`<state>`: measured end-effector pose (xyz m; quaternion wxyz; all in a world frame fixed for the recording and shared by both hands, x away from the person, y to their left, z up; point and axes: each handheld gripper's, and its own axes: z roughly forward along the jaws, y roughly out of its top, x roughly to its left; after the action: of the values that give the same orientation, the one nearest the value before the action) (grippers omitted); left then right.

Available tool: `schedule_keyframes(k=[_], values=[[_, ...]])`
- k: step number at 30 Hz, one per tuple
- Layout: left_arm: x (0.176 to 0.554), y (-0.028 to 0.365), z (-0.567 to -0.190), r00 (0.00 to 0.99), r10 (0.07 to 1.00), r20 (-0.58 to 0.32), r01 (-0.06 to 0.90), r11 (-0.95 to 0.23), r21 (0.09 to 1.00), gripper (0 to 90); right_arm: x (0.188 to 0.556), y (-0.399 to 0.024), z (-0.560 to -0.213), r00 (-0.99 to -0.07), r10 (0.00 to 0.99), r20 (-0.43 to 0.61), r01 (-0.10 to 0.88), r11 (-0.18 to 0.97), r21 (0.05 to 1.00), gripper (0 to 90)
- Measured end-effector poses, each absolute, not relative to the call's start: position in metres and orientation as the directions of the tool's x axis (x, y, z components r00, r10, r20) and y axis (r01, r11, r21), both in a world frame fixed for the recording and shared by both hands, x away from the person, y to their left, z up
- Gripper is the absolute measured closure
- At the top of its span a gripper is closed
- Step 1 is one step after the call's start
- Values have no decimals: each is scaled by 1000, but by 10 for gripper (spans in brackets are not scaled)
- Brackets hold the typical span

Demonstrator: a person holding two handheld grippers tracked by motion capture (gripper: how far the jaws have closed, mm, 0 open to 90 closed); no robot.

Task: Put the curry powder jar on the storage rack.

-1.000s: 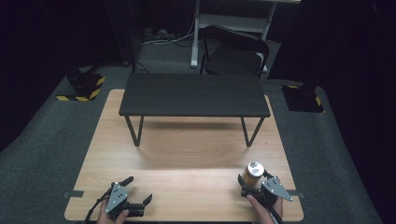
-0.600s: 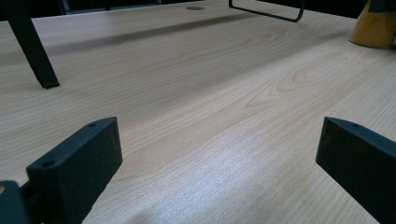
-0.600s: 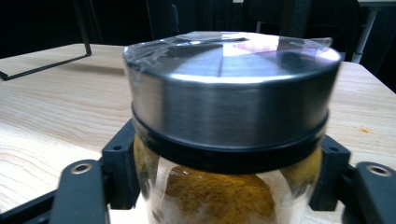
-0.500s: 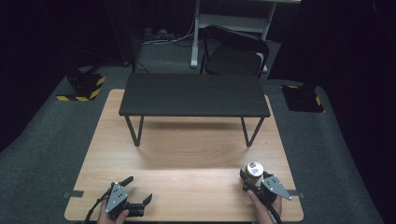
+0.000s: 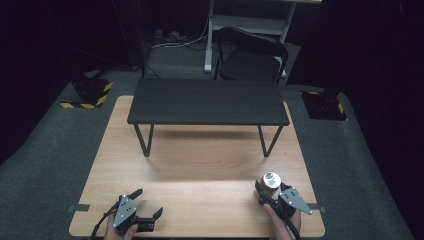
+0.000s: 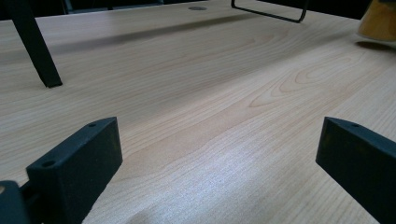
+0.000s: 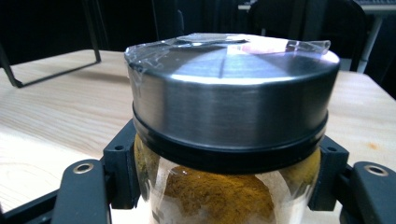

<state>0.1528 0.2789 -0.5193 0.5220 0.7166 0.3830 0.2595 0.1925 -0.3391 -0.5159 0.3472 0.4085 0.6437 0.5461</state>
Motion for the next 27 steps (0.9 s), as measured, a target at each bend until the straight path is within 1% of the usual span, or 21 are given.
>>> schedule_keyframes(k=[14,20,21,27], values=[[153,279,-520,565,824,-34,280,-153,948,5,193,-337,-483,-447,895,0,131,66,989,306],[152,279,-520,565,825,-34,280,-153,948,5,196,-338,-459,-459,888,-6,113,65,992,306],[152,279,-520,565,825,-34,279,-152,948,5,197,-337,-450,-465,885,-9,106,65,992,306],[152,279,-520,564,825,-37,280,-149,948,5,203,-333,-430,-477,879,-12,96,65,993,306]])
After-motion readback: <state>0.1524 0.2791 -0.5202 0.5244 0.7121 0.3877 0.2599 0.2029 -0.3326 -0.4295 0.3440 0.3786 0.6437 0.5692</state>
